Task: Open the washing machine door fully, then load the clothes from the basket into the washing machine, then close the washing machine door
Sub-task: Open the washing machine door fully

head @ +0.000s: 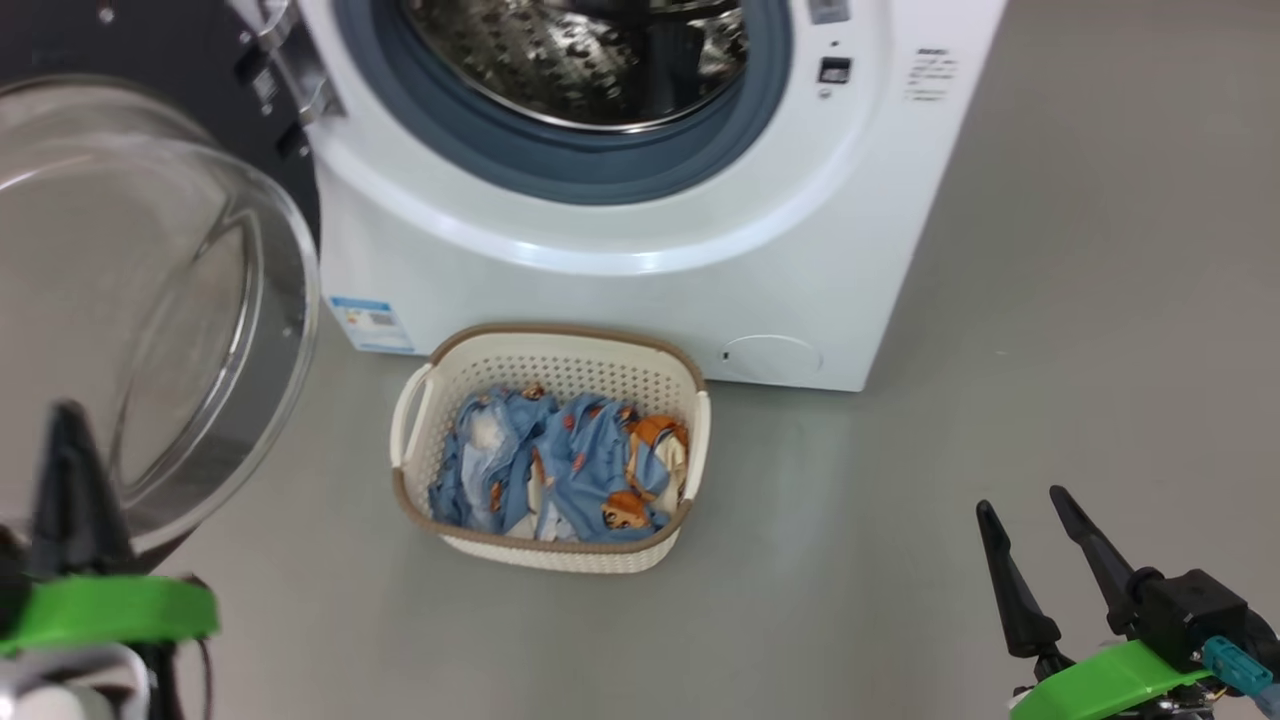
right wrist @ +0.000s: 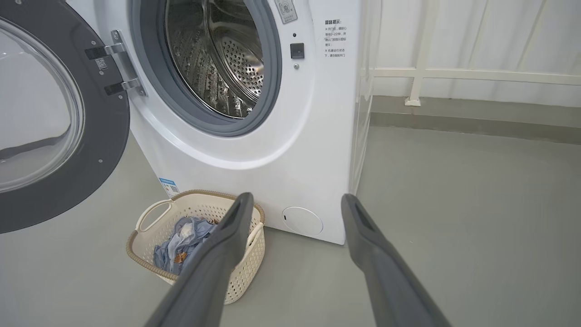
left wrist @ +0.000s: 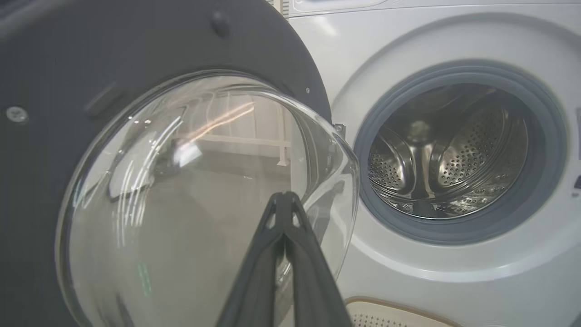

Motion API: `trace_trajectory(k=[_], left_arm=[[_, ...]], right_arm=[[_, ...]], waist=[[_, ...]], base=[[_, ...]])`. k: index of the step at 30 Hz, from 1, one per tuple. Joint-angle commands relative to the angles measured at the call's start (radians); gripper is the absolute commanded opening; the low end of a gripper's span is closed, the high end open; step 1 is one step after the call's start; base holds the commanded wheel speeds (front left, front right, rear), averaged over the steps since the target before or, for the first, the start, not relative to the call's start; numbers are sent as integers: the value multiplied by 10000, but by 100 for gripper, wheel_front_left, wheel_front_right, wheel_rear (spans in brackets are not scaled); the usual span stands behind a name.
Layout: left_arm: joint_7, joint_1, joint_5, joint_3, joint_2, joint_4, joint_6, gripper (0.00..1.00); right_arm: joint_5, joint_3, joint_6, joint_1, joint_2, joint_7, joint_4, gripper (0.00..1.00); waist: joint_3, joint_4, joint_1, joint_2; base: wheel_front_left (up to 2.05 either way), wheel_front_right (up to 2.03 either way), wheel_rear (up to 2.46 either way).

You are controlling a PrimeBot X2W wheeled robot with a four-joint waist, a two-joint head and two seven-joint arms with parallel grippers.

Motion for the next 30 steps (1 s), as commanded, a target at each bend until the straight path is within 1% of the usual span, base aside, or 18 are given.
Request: trace_trajectory(k=[1, 6, 7, 8, 9, 20, 30], left_arm=[[-53, 92, 103, 178, 250, -342, -19, 0], [-53, 829, 91, -356, 131, -438, 157, 0], [-53, 967, 40, -441, 120, -453, 180, 19], [-53, 1121, -31, -532, 112, -430, 191, 69], [-53, 1266, -116, -614, 105, -389, 218, 100], [-53, 2503, -426, -1179, 88, -583, 753, 100], [-53, 3244, -543, -1409, 87, -1021, 1062, 100]], right_arm=[[130, 257, 16, 75, -52, -120, -193, 100], [136, 338, 16, 92, 38, -120, -190, 100], [144, 349, 16, 100, 60, -120, -198, 100], [160, 366, 16, 110, 80, -120, -197, 100], [174, 371, 16, 111, 96, -120, -212, 100], [157, 263, 16, 149, 207, -120, -611, 100], [98, 169, 16, 376, 267, -120, -843, 100]], waist=[[-256, -367, -1, 0], [-440, -889, -1, 0], [-474, -992, -1, 0], [-501, -1097, -1, 0], [-515, -1199, -1, 0], [-607, -2149, -1, 0], [-829, -2624, -1, 0]], base=[[0, 0, 0], [0, 0, 0], [0, 0, 0], [0, 0, 0], [0, 0, 0], [0, 0, 0], [0, 0, 0]])
